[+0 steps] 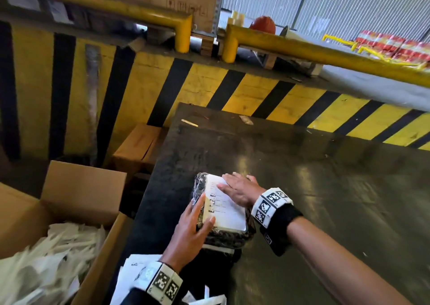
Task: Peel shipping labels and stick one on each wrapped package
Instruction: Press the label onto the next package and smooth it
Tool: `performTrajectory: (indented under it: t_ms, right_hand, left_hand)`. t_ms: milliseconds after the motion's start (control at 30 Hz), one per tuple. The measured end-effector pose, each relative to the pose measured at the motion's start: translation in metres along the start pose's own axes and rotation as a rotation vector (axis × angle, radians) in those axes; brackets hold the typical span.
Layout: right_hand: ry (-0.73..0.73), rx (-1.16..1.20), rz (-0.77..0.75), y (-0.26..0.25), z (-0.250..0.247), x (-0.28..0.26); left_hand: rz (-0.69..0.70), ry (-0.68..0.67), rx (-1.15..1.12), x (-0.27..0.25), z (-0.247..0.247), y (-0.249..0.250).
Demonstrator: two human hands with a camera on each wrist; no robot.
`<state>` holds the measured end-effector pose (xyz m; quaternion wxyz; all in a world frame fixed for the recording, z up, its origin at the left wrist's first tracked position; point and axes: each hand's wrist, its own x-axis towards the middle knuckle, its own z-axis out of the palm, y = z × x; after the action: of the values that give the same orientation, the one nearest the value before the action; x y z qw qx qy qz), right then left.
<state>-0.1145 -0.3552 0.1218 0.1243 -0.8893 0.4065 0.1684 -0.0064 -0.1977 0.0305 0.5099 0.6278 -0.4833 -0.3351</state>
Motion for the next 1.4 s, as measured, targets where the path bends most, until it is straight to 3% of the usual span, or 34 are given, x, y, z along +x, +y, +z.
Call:
performTrajectory:
  t_ms: [133, 233, 467, 600, 733, 833, 1033, 1233, 1400]
  right_hand:
    - [-0.048, -0.191, -0.157, -0.017, -0.004, -0.019]
    - [-0.068, -0.207, -0.214, -0.027, -0.007, -0.013]
    - [-0.061, -0.054, -0.207, -0.029, -0.009, 0.003]
    - [-0.033, -0.157, -0.227, 0.004, 0.018, -0.022]
    - [0.049, -0.069, -0.184, 0.043, 0.034, -0.045]
    - [0.108, -0.092, -0.151, 0.03, 0.038, -0.045]
    - [0.135, -0.014, -0.296, -0.008, 0.061, -0.071]
    - [0.229, 0.003, -0.16, 0.036, 0.072, -0.085]
    - [0.301, 0.054, -0.109, 0.007, 0.071, -0.08]
  left_hand:
    - [0.013, 0.01, 0.025, 0.0, 0.002, -0.006]
    - [0.03, 0.022, 0.063, 0.001, 0.002, -0.004]
    - [0.012, 0.006, 0.094, 0.001, 0.0, -0.003]
    - [0.001, 0.012, 0.11, 0.005, 0.002, -0.01]
    - [-0.016, 0.019, 0.075, 0.007, 0.004, -0.013]
    - [-0.009, 0.036, 0.071, 0.008, 0.005, -0.012]
    - [0.043, 0.059, 0.137, 0.004, 0.006, -0.012]
    - [-0.018, 0.035, 0.12, 0.007, 0.007, -0.012]
    - [-0.012, 0.039, 0.189, 0.007, 0.008, -0.015]
